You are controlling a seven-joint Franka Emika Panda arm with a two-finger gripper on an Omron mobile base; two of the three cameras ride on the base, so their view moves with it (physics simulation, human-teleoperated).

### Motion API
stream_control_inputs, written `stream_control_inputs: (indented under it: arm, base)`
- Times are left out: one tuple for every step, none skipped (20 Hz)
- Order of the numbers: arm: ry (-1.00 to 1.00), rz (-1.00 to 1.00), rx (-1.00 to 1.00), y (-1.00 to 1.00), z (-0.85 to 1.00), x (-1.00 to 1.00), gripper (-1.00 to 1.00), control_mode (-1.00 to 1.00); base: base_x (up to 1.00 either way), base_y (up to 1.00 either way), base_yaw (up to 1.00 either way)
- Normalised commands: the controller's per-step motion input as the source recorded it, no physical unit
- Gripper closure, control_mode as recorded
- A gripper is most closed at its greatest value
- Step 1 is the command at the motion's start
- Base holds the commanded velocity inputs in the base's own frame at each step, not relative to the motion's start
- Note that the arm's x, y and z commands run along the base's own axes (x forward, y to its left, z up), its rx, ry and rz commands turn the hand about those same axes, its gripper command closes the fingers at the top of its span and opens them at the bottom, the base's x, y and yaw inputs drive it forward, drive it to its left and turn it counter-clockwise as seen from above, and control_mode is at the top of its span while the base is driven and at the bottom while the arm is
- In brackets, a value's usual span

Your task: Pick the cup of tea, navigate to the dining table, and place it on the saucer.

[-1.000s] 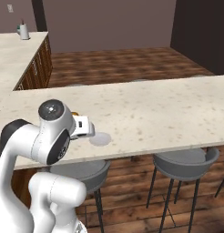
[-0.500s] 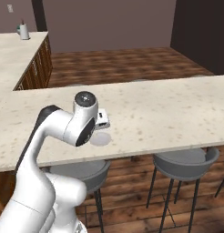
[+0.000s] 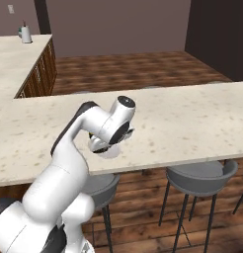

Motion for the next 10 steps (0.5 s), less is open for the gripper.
stream_control_inputs:
  arm:
    - [0.00,0.33,0.07,-0.19,-0.53,0.02,1.00,-1.00]
    - [0.01,0.31,0.10,-0.12,-0.55,0.06,1.00,-1.00]
    - [0.00,0.29,0.11,-0.01,-0.52,0.11,1.00,-1.00]
    - [0.00,0.25,0.12,0.00,-0.42,0.22,1.00,-1.00]
    - [0.00,0.23,0.12,0.00,-0.36,0.30,1.00,-1.00]
    - [0.00,0.21,0.11,0.00,-0.34,0.32,1.00,-1.00]
    - [0.00,0.17,0.11,0.04,-0.29,0.36,1.00,-1.00]
    - [0.00,0.17,0.10,0.05,-0.24,0.36,1.00,-1.00]
    - [0.00,0.16,0.10,0.01,-0.17,0.36,1.00,-1.00]
    - [0.00,0.15,0.09,0.00,-0.17,0.30,1.00,-1.00]
  base:
    - [0.00,0.00,0.00]
    - [0.00,0.00,0.00]
    - [0.00,0.00,0.00]
    - [0.00,0.00,0.00]
    - [0.00,0.00,0.00]
    - [0.00,0.00,0.00]
    - [0.00,0.00,0.00]
    - [0.00,0.00,0.00]
    - [0.00,0.00,0.00]
    - [0.00,0.00,0.00]
